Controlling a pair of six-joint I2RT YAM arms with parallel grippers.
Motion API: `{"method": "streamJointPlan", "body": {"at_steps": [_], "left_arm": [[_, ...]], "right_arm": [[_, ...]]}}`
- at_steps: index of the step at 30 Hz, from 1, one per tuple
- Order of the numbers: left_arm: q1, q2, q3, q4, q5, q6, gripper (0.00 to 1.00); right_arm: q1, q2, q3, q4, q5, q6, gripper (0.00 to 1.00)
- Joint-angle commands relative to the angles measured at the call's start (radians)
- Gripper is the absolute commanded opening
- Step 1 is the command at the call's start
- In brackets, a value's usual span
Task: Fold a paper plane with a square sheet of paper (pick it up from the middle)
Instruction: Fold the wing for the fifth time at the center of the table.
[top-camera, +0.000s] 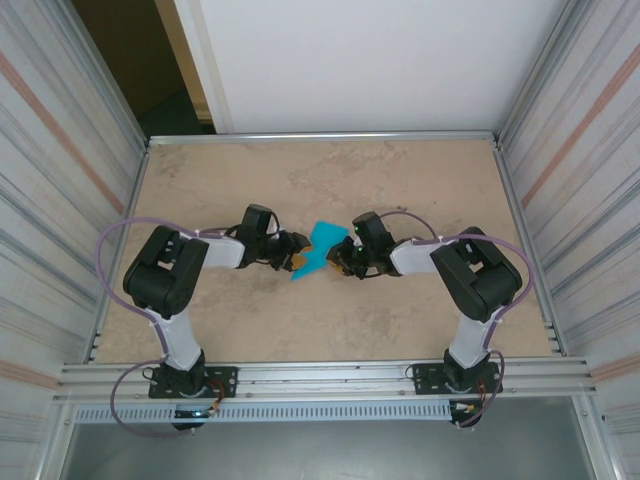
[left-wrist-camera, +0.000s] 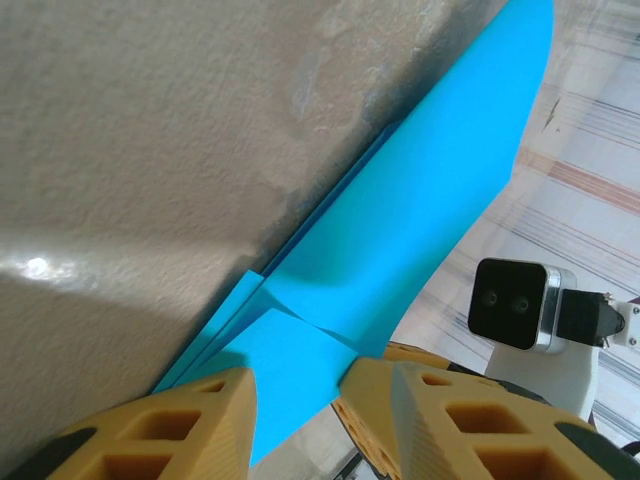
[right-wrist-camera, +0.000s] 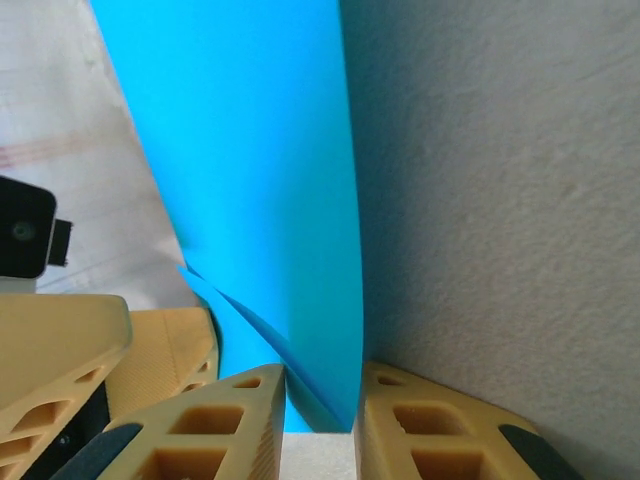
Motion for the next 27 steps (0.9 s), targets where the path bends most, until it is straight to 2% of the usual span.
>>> {"method": "streamJointPlan", "body": {"at_steps": [1, 7, 16, 21, 27], "left_arm": [[0.011, 0.028, -0.033, 0.01, 0.019, -0.042, 0.42], [0.014, 0.032, -0.034, 0.014, 0.021, -0.044, 0.42], [0.017, -0.06, 0.006, -0.064, 0.0, 0.045, 0.44], [-0.009, -0.157, 0.052, -0.187, -0.056, 0.248, 0.49], [-0.086, -0.247, 0.069, -0.292, -0.225, 0.57, 0.55]], "right_arm": [[0.008, 0.022, 0.026, 0.048, -0.025, -0.027, 0.24], [0.006, 0.024, 0.014, 0.101, -0.017, -0.02, 0.21], [-0.01, -0.037, -0.019, 0.09, 0.05, -0.027, 0.05], [-0.04, -0.118, -0.04, 0.049, 0.072, -0.065, 0.03], [-0.076, -0.177, -0.042, -0.034, 0.059, -0.047, 0.02]]}}
